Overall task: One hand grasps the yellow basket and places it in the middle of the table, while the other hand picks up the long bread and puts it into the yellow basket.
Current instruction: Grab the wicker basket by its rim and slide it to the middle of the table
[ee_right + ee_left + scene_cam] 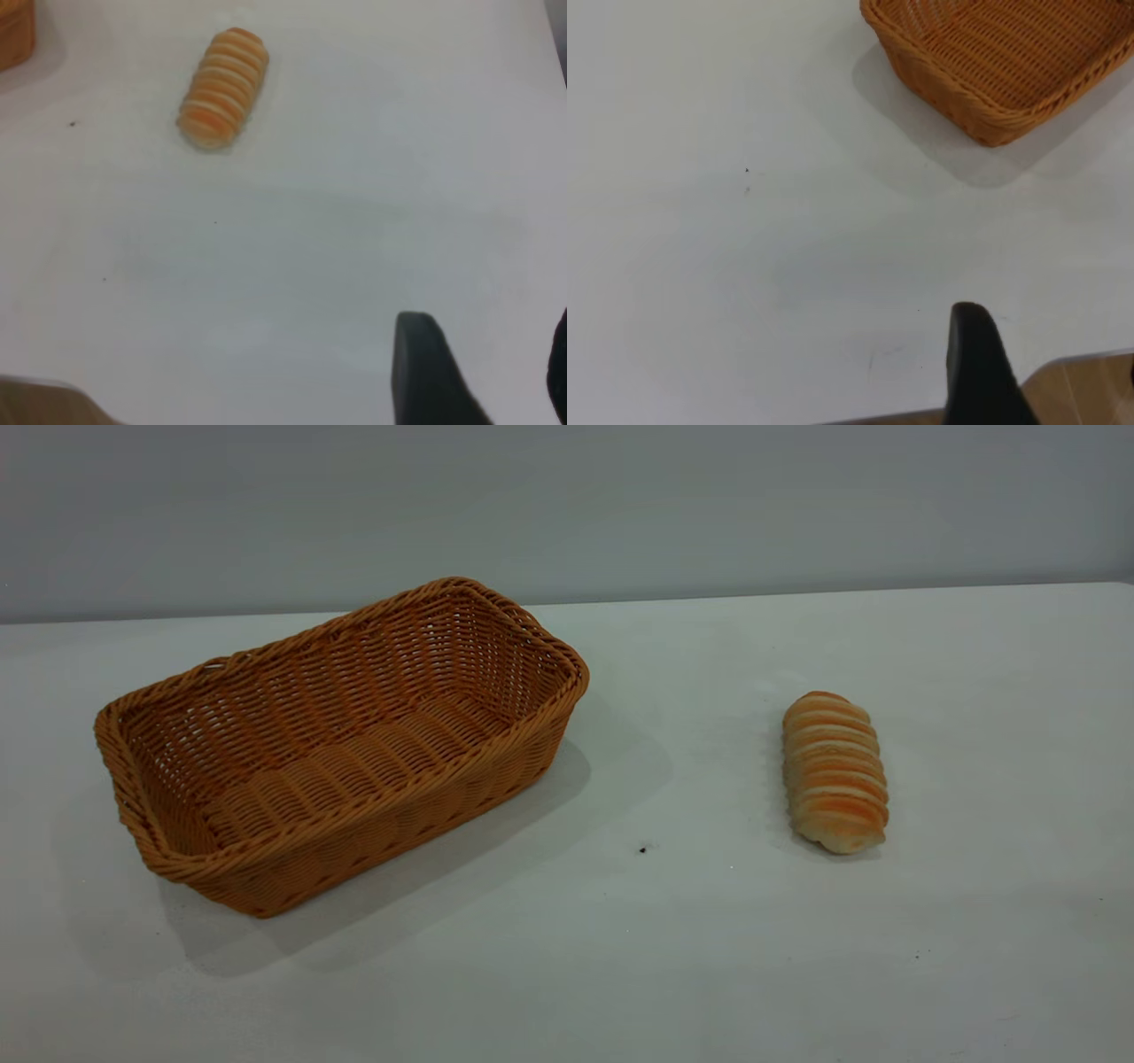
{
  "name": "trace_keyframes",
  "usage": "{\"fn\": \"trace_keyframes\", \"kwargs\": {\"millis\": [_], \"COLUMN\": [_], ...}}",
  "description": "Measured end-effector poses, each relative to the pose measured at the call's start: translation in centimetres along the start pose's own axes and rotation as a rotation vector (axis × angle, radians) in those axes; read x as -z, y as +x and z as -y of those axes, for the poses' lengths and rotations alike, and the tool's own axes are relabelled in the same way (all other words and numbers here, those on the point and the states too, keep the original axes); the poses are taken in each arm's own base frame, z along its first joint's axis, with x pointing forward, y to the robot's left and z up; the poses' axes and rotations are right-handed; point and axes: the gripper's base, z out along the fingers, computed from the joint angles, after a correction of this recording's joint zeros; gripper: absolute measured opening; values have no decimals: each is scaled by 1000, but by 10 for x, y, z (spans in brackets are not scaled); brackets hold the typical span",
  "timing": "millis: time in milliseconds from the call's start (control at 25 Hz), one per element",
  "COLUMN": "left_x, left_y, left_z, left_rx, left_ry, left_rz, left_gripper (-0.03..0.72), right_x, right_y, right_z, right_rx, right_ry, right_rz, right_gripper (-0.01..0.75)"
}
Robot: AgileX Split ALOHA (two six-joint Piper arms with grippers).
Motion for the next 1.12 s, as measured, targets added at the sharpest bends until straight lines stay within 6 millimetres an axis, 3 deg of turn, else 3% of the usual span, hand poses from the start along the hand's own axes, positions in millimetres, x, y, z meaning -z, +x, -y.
{"fn": "trace_keyframes", "kwargs": {"millis": [1120], "left_x": [0], "left_y": [0], "left_z": [-1], "left_rx": [-7], "left_ry": [-12], "left_rz": [-1], "left_gripper": [471], "right_x": [0], "right_y": [0], "right_z": [0], "right_rx": [0], "right_ry": [0], "right_rz": [0], "right_gripper": [376]}}
